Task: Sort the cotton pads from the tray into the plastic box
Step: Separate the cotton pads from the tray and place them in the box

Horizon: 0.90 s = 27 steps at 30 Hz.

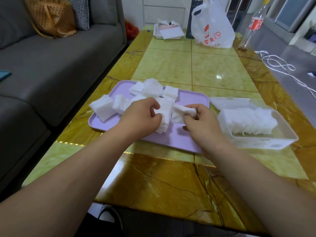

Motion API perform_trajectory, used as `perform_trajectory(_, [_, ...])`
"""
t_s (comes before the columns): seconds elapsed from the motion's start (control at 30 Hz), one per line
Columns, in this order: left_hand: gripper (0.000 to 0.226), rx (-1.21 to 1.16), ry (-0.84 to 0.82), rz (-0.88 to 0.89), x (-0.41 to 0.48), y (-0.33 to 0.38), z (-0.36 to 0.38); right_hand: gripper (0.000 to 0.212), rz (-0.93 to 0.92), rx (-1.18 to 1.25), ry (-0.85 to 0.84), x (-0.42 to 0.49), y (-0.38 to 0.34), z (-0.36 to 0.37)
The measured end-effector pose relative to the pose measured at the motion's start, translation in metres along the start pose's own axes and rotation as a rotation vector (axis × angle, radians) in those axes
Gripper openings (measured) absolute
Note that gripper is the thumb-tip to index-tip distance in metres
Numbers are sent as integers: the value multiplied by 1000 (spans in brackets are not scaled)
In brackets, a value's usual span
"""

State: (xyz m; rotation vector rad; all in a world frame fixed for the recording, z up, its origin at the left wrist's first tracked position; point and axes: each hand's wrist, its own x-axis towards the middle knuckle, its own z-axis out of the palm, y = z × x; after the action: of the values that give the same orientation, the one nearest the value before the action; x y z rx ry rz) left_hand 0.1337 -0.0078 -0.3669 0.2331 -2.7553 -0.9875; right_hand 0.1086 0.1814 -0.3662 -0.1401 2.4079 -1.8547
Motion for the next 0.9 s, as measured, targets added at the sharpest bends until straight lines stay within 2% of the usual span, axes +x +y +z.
perform_trajectory(0.07, [30,105,-20,-32,1,-4,4,18,11,-22,38,2,3,-2])
perform_trajectory(0.23, [41,199,-64,-37,3,-5,8,17,84,17,31,5,11,-2])
perform_trajectory(0.33, [47,191,-41,-46,2,-5,5,18,102,36,21,6,14,-2])
perform_trajectory(0.47, [38,211,-72,-68,1,-3,3,18,98,44,18,7,15,-1])
perform_trajectory(0.7, [59,106,-61,-68,2,-1,-2,18,100,106,-29,7,17,0])
perform_trajectory(0.77, [53,75,-65,-60,1,1,-3,17,96,109,-36,7,18,1])
perform_trajectory(0.9, [10,23,-88,-68,-2,3,-3,18,82,77,-32,8,20,0])
